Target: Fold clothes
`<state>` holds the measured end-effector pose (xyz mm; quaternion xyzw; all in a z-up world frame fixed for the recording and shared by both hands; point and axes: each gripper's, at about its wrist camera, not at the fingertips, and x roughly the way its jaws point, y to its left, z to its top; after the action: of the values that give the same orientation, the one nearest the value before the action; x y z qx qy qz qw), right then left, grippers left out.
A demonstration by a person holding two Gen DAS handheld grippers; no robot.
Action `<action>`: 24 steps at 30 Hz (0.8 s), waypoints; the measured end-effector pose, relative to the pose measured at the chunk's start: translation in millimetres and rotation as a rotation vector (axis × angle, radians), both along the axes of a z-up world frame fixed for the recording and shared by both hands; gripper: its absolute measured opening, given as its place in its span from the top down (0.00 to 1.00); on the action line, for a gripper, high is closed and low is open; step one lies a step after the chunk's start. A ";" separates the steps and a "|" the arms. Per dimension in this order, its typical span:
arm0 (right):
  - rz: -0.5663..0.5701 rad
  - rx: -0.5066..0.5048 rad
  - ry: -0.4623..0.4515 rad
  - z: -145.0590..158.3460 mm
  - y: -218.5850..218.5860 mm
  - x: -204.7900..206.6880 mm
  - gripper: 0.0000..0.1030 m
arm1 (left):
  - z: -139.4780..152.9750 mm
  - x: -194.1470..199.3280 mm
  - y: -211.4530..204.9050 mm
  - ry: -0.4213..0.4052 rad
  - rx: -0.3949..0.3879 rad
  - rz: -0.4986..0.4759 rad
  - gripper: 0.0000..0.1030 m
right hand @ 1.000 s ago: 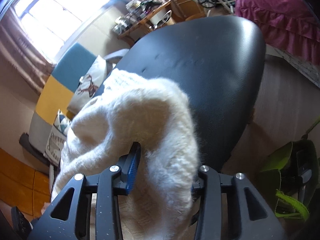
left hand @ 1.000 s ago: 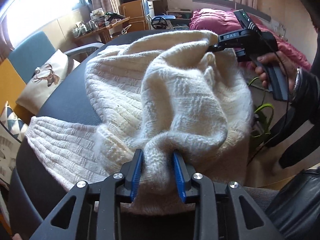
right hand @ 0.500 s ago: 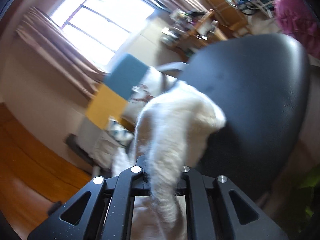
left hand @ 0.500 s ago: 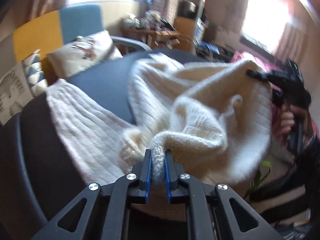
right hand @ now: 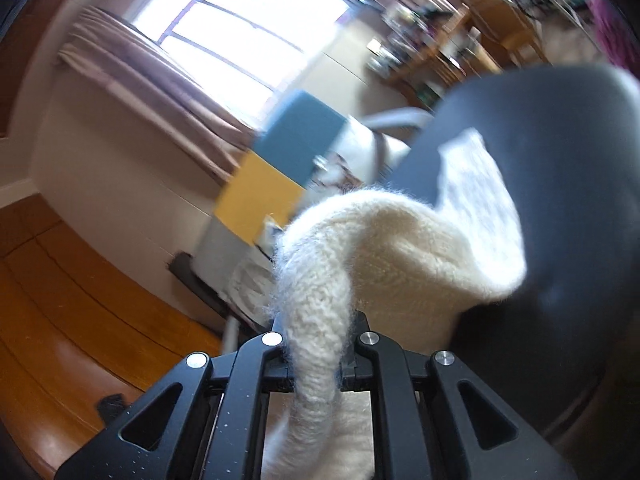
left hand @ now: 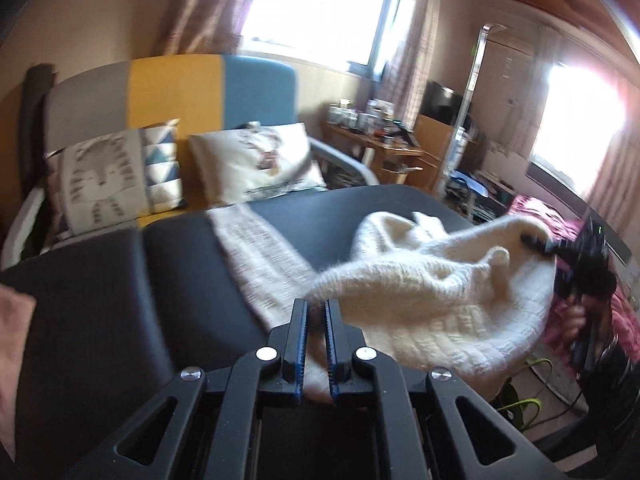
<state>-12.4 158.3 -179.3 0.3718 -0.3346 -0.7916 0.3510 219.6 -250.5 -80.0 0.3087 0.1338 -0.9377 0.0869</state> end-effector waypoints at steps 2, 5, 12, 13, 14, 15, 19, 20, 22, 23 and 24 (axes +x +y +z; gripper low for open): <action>0.002 0.046 -0.057 -25.0 -4.5 2.0 0.91 | -20.4 8.7 -9.9 -0.047 0.025 0.023 0.95; 0.014 0.100 -0.105 -48.1 -11.4 4.3 0.91 | -39.6 16.2 -13.3 -0.082 0.065 0.018 0.95; 0.006 0.115 -0.106 -50.2 -7.2 4.4 0.90 | -39.5 11.4 -4.7 -0.085 0.046 -0.066 0.59; 0.006 0.113 -0.103 -49.0 -6.7 3.7 0.90 | -35.1 3.9 -1.3 -0.092 0.022 -0.097 0.53; 0.007 0.114 -0.101 -48.5 -7.2 3.3 0.89 | -33.8 -4.8 1.7 -0.103 0.001 -0.147 0.40; 0.009 0.117 -0.100 -48.5 -8.2 3.1 0.89 | -32.5 -13.6 4.7 -0.114 -0.020 -0.196 0.32; 0.016 0.124 -0.100 -49.5 -11.6 2.1 0.89 | -39.4 -45.3 22.5 -0.183 -0.133 -0.379 0.31; 0.015 0.123 -0.102 -50.2 -11.1 1.9 0.88 | -43.6 -53.0 26.4 -0.203 -0.157 -0.415 0.31; 0.014 0.121 -0.106 -51.3 -9.1 1.6 0.88 | -49.3 -64.2 31.0 -0.220 -0.202 -0.441 0.31; 0.014 0.121 -0.108 -51.8 -8.0 1.2 0.89 | -51.7 -68.8 31.2 -0.224 -0.207 -0.450 0.31; 0.013 0.122 -0.111 -52.4 -6.8 0.7 0.88 | -54.0 -73.1 31.2 -0.228 -0.206 -0.460 0.31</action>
<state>-11.7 151.4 -231.7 0.4379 -0.3022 -0.7865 0.3136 146.5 -219.3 -134.0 0.4242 -0.0467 -0.9006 -0.0828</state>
